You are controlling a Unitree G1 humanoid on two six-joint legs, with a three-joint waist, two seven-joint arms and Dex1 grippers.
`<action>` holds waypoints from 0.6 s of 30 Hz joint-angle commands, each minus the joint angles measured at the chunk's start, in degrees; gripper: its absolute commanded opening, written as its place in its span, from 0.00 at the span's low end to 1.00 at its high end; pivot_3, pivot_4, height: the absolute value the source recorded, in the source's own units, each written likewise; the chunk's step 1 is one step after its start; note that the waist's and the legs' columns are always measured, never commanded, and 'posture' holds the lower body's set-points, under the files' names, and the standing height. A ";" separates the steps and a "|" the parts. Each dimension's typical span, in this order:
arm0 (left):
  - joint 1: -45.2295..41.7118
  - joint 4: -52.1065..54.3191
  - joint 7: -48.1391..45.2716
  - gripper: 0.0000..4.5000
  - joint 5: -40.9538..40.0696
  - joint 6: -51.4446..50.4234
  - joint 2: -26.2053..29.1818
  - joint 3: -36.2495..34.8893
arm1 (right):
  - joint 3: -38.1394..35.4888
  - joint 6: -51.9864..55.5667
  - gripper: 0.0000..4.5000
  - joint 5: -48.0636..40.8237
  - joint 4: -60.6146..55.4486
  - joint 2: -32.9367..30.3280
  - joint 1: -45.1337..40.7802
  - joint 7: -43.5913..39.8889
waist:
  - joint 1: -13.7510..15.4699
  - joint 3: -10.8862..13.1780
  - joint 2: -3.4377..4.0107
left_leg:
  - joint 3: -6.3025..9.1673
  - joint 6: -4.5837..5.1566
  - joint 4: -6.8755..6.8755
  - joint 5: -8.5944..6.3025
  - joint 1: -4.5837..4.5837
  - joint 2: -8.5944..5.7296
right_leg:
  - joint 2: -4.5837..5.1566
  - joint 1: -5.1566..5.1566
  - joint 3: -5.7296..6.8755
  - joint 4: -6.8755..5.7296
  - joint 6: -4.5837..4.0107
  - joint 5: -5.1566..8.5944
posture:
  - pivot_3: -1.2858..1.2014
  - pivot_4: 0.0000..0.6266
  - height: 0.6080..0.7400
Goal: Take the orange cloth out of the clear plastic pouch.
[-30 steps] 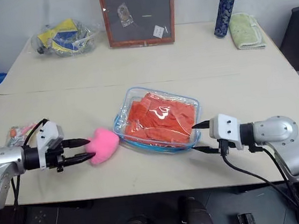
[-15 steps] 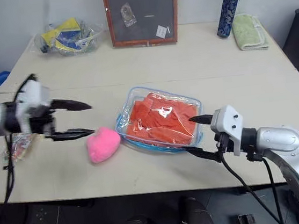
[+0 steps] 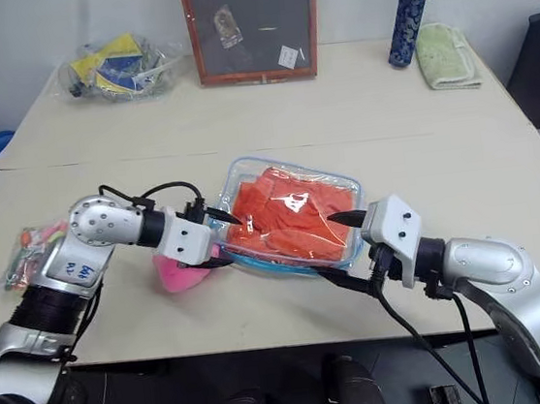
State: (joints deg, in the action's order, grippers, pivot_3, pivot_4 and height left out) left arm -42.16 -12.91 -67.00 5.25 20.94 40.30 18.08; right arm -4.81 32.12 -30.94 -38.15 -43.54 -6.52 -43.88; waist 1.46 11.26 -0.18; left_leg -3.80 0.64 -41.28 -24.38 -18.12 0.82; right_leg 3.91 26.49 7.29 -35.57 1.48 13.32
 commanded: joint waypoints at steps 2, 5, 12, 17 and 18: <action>-1.06 -0.24 0.86 0.72 -1.87 3.70 -0.40 -1.91 | -0.48 -0.12 0.97 0.02 -0.67 1.31 -1.75 2.16 | -0.02 0.00 0.00 | -0.01 0.01 0.00 0.00 0.01 -0.01 | 0.04 0.00 0.00 -0.01 0.00 0.00 | 0.52 0.24 1.00; -1.47 -0.12 0.40 0.51 -3.12 3.17 -0.52 -2.50 | -0.25 -0.11 0.97 0.09 -0.55 1.36 -1.83 2.08 | -0.02 0.00 0.00 | 0.02 0.01 0.00 0.00 0.01 -0.01 | 0.04 0.00 0.03 -0.01 0.00 0.00 | 0.52 0.24 1.00; -0.03 3.91 -3.74 0.04 -10.09 -6.19 0.02 -4.56 | 0.34 -1.37 0.97 1.44 0.46 0.67 -1.04 0.82 | -0.04 0.00 0.00 | 0.04 0.02 0.00 0.01 0.00 -0.01 | 0.04 -0.01 0.06 -0.01 0.01 0.00 | 0.52 0.24 1.00; -0.05 10.13 -2.46 0.00 -18.05 -30.80 -1.82 -6.49 | 1.39 -2.04 0.97 2.33 0.14 0.92 -0.52 0.26 | -0.05 0.00 0.00 | 0.08 0.04 -0.02 0.01 -0.03 -0.02 | 0.04 -0.02 0.07 -0.01 0.01 0.00 | 0.52 0.24 1.00; -0.07 10.84 -1.56 0.00 -18.42 -34.61 -2.24 -6.52 | 1.63 -2.04 0.97 2.30 -0.09 1.16 -0.61 0.35 | -0.08 0.00 0.00 | 0.08 0.04 -0.02 0.01 -0.03 -0.02 | 0.04 -0.03 0.06 -0.01 0.01 0.00 | 0.52 0.24 1.00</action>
State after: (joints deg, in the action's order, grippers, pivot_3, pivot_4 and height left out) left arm -41.93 -4.82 -70.06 -10.49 -6.00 38.51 12.88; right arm -2.92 31.26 -28.56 -36.64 -42.48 -7.04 -43.47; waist 1.38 11.26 -0.18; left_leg -3.72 0.68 -41.30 -24.37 -18.14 0.80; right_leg 3.95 26.46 7.35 -35.58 1.49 13.32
